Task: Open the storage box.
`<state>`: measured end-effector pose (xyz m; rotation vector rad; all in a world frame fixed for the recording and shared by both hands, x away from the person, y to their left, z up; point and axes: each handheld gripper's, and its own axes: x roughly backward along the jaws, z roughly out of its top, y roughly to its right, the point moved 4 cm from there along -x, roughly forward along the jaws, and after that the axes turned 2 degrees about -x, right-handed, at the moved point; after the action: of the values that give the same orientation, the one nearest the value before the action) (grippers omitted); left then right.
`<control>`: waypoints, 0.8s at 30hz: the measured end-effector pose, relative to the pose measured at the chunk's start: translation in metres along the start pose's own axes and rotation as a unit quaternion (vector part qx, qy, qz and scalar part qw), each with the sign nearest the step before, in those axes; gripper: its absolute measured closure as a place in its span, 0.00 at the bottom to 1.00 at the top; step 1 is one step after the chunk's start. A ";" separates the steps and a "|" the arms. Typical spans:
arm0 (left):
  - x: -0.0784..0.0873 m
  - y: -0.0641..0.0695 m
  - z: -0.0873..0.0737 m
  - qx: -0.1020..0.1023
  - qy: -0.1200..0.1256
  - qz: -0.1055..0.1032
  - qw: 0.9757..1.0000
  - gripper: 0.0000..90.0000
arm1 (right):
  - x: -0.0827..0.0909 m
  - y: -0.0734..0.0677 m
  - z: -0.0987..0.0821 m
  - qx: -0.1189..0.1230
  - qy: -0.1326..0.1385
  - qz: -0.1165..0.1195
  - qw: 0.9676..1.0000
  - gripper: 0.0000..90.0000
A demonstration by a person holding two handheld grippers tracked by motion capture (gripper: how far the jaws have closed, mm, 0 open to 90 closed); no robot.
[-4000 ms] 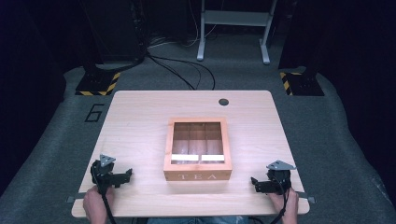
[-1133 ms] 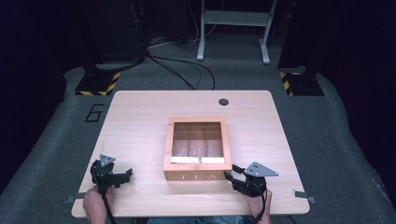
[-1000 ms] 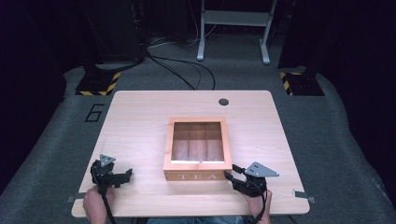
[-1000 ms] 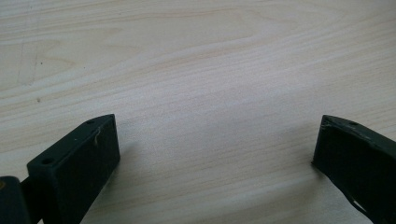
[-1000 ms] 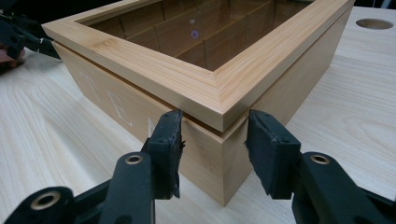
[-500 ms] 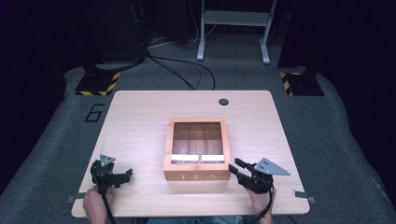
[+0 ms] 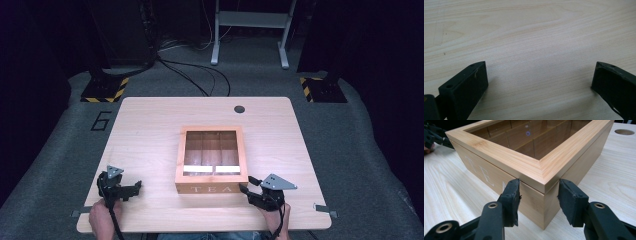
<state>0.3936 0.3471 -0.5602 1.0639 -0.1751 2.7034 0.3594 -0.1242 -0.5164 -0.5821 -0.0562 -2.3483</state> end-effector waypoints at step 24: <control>0.000 0.000 0.000 0.000 0.000 0.000 1.000 0.00 | 0.004 0.000 0.010 -0.009 0.028 -0.003 1.000 0.66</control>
<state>0.3936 0.3471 -0.5602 1.0641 -0.1742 2.7036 0.3608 -0.1242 -0.5056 -0.5266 -0.0112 -2.3718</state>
